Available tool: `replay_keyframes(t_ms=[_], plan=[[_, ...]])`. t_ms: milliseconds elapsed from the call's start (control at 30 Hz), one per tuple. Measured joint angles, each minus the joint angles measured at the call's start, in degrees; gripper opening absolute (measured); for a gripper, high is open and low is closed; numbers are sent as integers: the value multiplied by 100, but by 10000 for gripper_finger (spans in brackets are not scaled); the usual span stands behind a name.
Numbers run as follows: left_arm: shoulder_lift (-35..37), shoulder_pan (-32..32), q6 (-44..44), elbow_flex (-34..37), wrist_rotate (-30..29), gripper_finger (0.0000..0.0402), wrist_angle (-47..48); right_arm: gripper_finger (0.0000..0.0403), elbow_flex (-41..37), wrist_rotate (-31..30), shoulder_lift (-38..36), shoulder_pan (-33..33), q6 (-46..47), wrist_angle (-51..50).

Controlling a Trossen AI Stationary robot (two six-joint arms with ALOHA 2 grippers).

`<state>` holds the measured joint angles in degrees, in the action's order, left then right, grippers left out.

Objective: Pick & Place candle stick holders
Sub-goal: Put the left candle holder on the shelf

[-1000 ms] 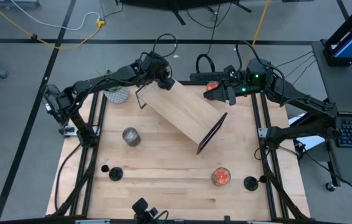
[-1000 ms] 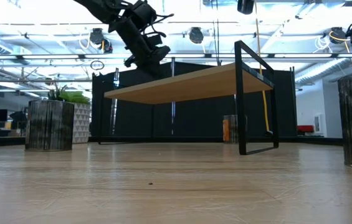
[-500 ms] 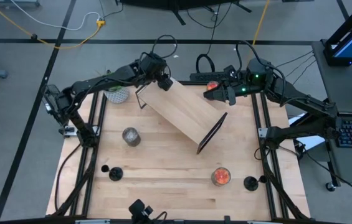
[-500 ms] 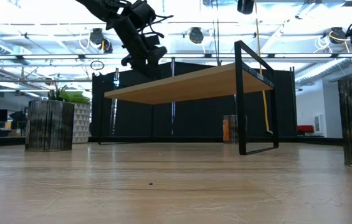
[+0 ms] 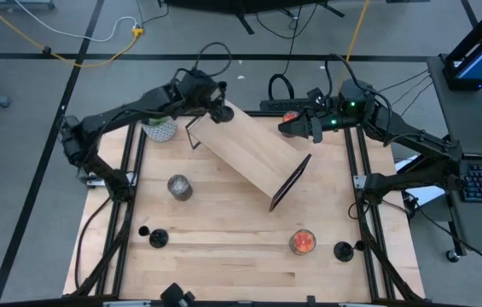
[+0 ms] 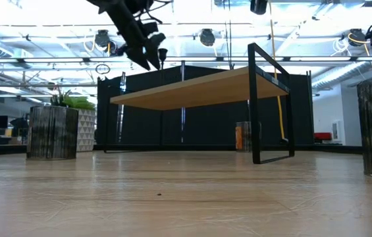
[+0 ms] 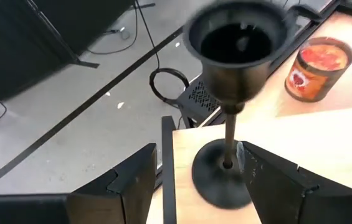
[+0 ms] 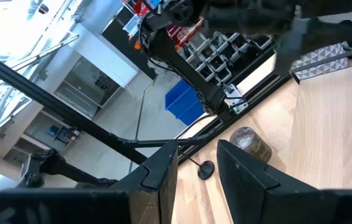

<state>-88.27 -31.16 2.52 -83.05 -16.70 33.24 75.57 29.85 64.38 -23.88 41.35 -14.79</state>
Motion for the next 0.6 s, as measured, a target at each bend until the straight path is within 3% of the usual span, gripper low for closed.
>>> replay_keyframes(t_ms=[233,600], plan=[[789,476,418,-4,247,232,1234,105,0,20,-2,0,-406,-110],[1690,1855,1692,-4,468,223,2753,105,0,-260,-36,-130,-2290,-1579]])
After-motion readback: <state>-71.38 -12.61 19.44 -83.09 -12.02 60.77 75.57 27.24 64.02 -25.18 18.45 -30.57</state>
